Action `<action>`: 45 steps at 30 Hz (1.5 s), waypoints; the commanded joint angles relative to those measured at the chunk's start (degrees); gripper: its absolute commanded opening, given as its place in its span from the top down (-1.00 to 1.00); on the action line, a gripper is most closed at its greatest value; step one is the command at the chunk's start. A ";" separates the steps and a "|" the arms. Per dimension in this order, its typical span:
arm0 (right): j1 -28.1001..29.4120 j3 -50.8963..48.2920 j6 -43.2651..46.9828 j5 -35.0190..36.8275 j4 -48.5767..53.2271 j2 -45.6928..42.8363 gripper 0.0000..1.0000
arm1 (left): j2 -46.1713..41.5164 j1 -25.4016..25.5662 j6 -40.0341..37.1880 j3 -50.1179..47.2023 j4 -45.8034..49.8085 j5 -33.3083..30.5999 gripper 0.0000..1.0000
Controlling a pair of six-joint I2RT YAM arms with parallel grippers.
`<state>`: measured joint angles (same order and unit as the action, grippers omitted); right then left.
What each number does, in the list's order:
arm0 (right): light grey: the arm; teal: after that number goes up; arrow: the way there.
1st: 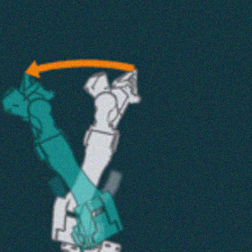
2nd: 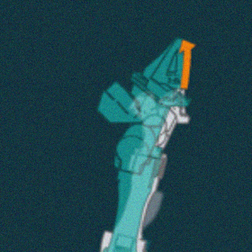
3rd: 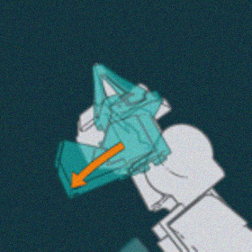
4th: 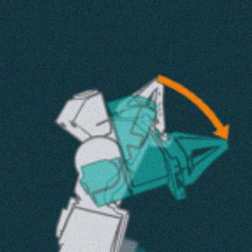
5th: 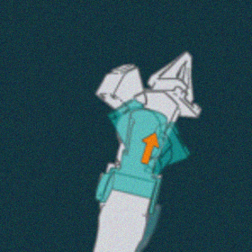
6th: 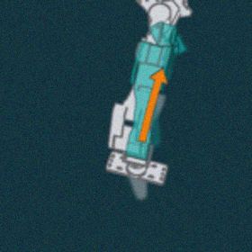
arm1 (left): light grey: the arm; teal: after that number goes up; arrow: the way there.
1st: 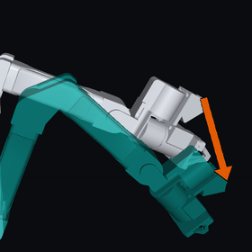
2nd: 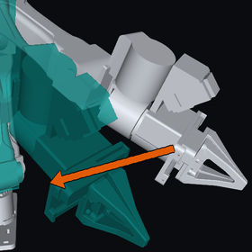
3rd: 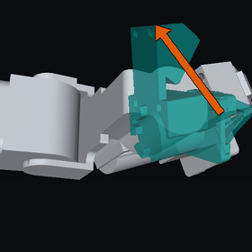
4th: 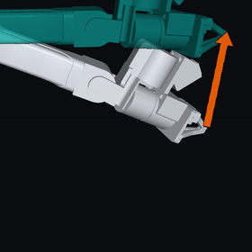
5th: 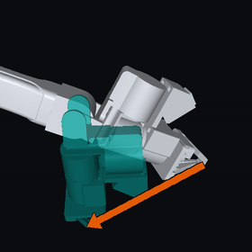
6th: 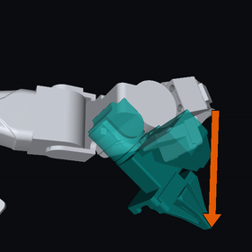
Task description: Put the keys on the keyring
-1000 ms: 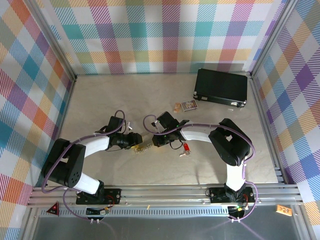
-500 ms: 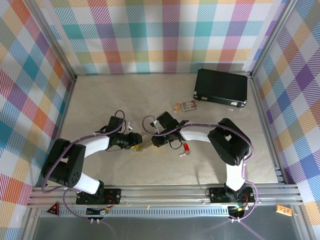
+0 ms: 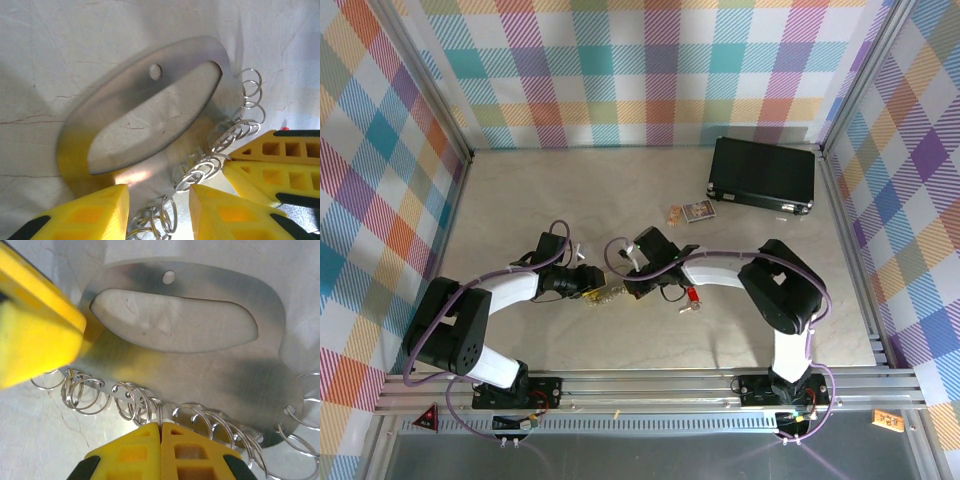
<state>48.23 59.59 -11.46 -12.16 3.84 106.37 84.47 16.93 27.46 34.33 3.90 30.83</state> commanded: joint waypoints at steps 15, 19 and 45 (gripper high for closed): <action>1.28 -18.60 11.15 -5.40 -23.06 -21.74 1.00 | -26.84 5.23 -2.09 -2.95 -3.70 0.56 0.29; 1.30 -21.37 10.90 -8.55 -26.43 -26.78 1.00 | -35.80 8.21 -1.33 -4.73 -7.97 1.87 0.29; 1.34 -28.49 8.70 -10.01 -30.54 -52.14 1.00 | -46.84 19.54 -1.10 -3.12 -11.47 8.24 0.41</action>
<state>49.21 31.68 -1.91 -21.12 -22.94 55.27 39.44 35.22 26.33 30.24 -3.49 36.18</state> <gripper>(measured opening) 0.055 0.299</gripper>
